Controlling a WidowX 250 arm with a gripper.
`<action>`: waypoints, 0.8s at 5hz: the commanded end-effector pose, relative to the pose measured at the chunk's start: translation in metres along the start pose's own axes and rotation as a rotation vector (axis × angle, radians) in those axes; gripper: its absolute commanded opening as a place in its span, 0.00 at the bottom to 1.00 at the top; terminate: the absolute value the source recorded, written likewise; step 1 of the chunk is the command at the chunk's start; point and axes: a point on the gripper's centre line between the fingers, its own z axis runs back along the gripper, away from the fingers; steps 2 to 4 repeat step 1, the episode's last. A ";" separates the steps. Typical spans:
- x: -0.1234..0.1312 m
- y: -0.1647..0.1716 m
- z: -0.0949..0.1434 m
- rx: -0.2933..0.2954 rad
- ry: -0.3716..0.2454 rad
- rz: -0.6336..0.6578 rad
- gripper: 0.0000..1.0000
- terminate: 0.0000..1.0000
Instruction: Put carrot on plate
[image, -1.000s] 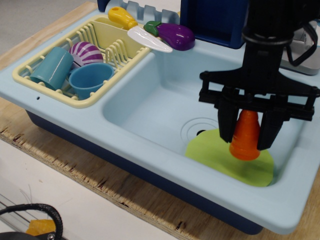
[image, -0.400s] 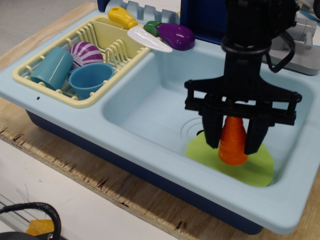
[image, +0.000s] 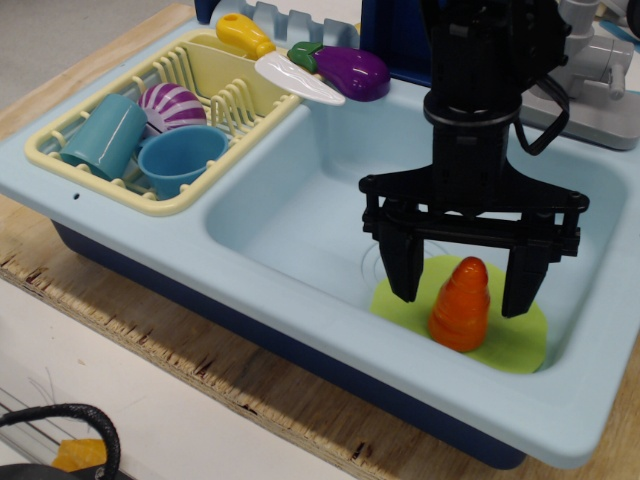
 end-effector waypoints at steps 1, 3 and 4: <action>0.002 -0.002 0.010 -0.023 -0.033 0.000 1.00 1.00; 0.002 -0.002 0.010 -0.023 -0.033 0.000 1.00 1.00; 0.002 -0.002 0.010 -0.023 -0.033 0.000 1.00 1.00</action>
